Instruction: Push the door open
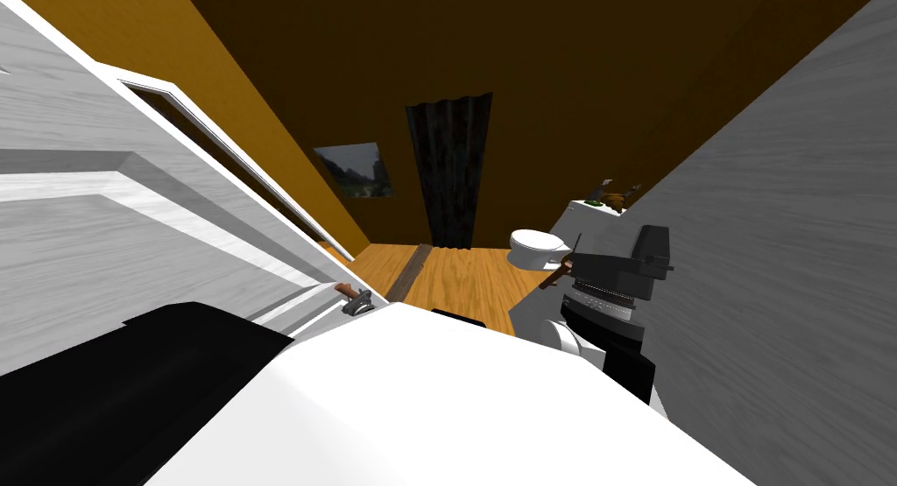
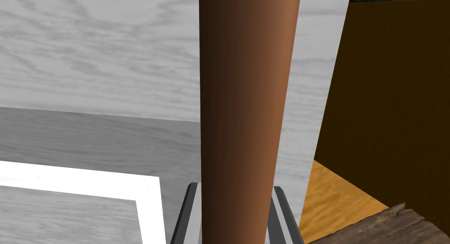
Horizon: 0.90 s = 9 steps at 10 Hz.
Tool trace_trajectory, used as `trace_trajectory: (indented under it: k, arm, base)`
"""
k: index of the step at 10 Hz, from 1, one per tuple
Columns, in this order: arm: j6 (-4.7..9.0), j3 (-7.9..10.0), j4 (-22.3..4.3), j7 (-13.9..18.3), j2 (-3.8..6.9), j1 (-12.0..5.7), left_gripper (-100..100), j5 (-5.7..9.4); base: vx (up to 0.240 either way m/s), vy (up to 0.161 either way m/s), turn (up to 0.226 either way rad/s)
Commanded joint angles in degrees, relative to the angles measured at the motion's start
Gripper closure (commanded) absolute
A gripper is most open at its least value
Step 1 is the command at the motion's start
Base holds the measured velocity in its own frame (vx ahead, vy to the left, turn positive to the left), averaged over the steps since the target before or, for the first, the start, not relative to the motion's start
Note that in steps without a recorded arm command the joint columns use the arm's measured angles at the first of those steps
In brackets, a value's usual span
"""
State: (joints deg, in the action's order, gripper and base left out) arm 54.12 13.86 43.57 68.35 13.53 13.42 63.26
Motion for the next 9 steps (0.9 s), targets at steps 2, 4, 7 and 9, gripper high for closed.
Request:
trace_trajectory:
  k: [2, 4, 7, 9]
  arm:
    - [-0.16, 1.17, 0.63, 0.18, 1.99, -0.38, 100, 0.4]
    - [-0.16, 1.17, 0.63, 0.18, 1.99, -0.38, 100, 0.4]
    - [-0.16, 1.17, 0.63, 0.18, 1.99, -0.38, 100, 0.4]
    - [-0.18, 1.47, 0.32, 0.53, 2.53, -0.46, 100, 0.57]
  base:
    - [0.023, 0.005, 0.008]
    - [0.026, 0.023, -0.003]
    - [-0.002, -0.001, 0.001]
    - [0.022, 0.001, -0.003]
